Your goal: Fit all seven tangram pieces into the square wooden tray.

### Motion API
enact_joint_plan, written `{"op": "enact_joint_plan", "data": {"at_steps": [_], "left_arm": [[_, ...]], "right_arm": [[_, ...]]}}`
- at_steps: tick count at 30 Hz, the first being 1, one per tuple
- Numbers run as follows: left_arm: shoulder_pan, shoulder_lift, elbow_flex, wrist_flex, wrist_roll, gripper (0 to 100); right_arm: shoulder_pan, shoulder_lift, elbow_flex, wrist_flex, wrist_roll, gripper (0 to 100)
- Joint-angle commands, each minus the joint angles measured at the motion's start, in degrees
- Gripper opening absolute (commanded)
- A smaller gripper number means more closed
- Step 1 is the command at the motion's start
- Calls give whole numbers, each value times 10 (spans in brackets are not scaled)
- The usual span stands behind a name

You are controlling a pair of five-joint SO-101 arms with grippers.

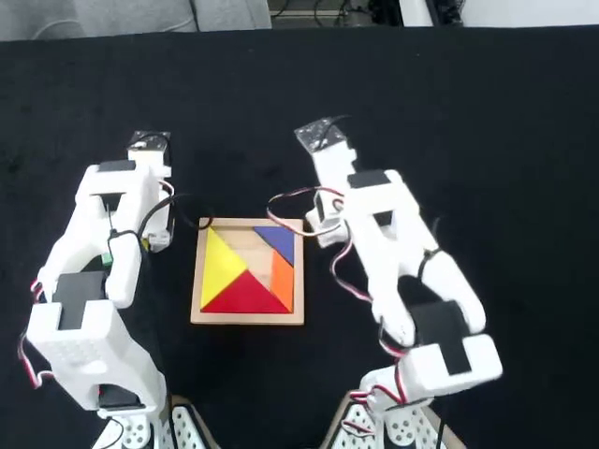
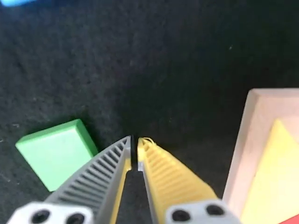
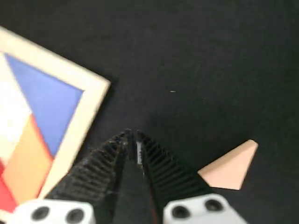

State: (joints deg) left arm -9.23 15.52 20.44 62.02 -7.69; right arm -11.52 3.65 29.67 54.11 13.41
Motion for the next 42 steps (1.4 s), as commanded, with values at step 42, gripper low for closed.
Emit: {"op": "enact_joint_plan", "data": {"at_steps": [42], "left_arm": [[99, 3, -73, -15, 49, 30]], "right_arm": [[-89, 235, -323, 117, -3, 11]]}}
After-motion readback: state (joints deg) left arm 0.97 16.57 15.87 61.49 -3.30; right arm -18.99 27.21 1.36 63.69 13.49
